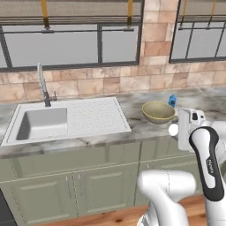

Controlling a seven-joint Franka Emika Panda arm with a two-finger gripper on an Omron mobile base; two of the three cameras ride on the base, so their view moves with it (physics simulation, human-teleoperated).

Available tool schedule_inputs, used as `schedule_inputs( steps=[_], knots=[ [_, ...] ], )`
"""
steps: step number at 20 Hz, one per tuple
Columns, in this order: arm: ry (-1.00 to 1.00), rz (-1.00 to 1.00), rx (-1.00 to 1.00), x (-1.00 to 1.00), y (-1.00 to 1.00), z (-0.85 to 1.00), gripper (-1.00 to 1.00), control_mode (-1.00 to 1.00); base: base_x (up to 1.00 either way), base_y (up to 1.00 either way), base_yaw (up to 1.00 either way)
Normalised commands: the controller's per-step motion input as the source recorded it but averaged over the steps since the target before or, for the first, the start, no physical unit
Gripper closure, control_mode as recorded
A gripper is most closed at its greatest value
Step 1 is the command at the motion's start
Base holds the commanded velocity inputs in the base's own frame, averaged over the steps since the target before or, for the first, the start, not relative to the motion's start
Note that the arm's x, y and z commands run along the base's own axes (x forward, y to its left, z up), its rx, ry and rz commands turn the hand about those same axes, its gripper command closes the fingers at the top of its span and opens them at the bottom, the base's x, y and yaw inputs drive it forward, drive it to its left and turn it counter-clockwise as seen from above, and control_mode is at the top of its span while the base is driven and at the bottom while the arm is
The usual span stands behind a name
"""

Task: Gather the eggs and milk located in the vicinity of the sink area and place them right next to the bowl.

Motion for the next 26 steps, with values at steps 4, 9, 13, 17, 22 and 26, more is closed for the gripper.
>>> schedule_inputs(
  steps=[4,9,13,17,22,26],
  knots=[
    [0.00,0.00,0.00,0.00,0.00,0.00,1.00,1.00,0.02,-0.16,0.00],
    [0.00,0.00,0.00,0.00,0.00,0.00,1.00,1.00,0.15,0.00,0.00],
    [0.00,0.00,0.00,0.00,0.00,0.00,1.00,1.00,0.32,0.00,0.00],
    [0.00,0.00,0.00,0.00,0.00,0.00,1.00,1.00,0.54,0.00,0.00],
    [0.00,0.00,0.00,0.00,0.00,0.00,1.00,1.00,0.64,0.00,-0.01],
    [0.00,0.00,0.00,0.00,0.00,0.00,1.00,1.00,0.52,0.00,0.00]
  ],
)
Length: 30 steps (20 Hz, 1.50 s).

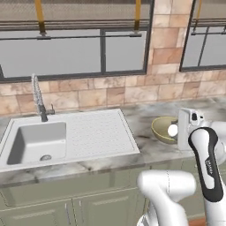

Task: Gather the eggs and milk located in the vicinity of the sink area and place them right next to the bowl.

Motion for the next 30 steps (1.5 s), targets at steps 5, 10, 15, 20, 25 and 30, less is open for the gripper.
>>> schedule_inputs(
  steps=[5,10,15,20,25,30],
  knots=[
    [0.00,0.00,0.00,0.00,0.00,0.00,1.00,1.00,0.56,-0.03,0.00],
    [0.00,0.00,0.00,0.00,0.00,0.00,1.00,1.00,0.57,-0.07,0.00],
    [0.00,0.00,0.00,0.00,0.00,0.00,1.00,1.00,0.34,-0.02,0.00],
    [0.00,0.00,0.00,0.00,0.00,0.00,1.00,1.00,0.03,0.00,0.00],
    [0.00,0.00,0.00,0.00,0.00,0.00,1.00,-1.00,0.00,0.00,0.00],
    [0.00,0.00,0.00,0.00,-0.07,0.00,1.00,-1.00,0.00,0.00,0.00]
  ],
)
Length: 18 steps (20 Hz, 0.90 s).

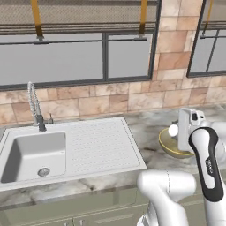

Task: Gather the eggs and milk located in the vicinity of the sink area and place them right next to the bowl.

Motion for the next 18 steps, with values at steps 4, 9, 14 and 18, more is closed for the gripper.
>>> schedule_inputs(
  steps=[4,9,14,18],
  knots=[
    [0.06,0.00,0.00,-0.04,-0.22,0.00,1.00,-1.00,0.00,0.00,0.00],
    [0.14,-0.07,0.06,-0.01,-0.50,0.00,1.00,-1.00,0.00,0.00,0.00],
    [0.19,-0.15,0.15,0.00,-0.74,0.00,1.00,-1.00,0.00,0.00,0.00],
    [0.20,-0.20,0.20,0.00,-0.78,0.00,1.00,-1.00,0.00,0.00,0.00]
  ],
)
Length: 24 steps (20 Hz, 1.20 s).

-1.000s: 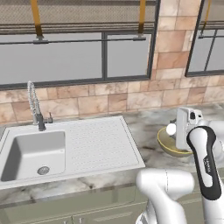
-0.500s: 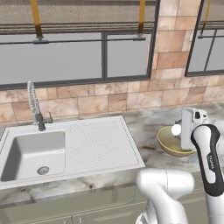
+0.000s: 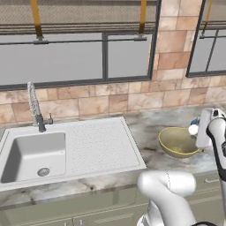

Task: Gather the eggs and milk located in the vicinity of the sink area and place them right next to the bowl.

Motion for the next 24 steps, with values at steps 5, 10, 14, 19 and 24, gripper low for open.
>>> schedule_inputs(
  steps=[5,10,14,19,24],
  knots=[
    [0.14,-0.17,0.19,0.00,-0.84,-0.06,1.00,-1.00,0.00,0.00,0.00],
    [0.04,-0.11,0.15,0.00,-0.80,-0.26,1.00,-1.00,0.00,0.00,0.00],
    [0.00,-0.07,0.13,0.00,-0.68,-0.39,1.00,-1.00,0.00,0.00,0.00],
    [0.00,-0.05,0.10,0.00,-0.54,-0.44,1.00,-1.00,0.00,0.00,0.00],
    [0.00,-0.01,0.04,0.00,-0.19,-0.49,1.00,-1.00,0.00,0.00,0.00]
  ],
)
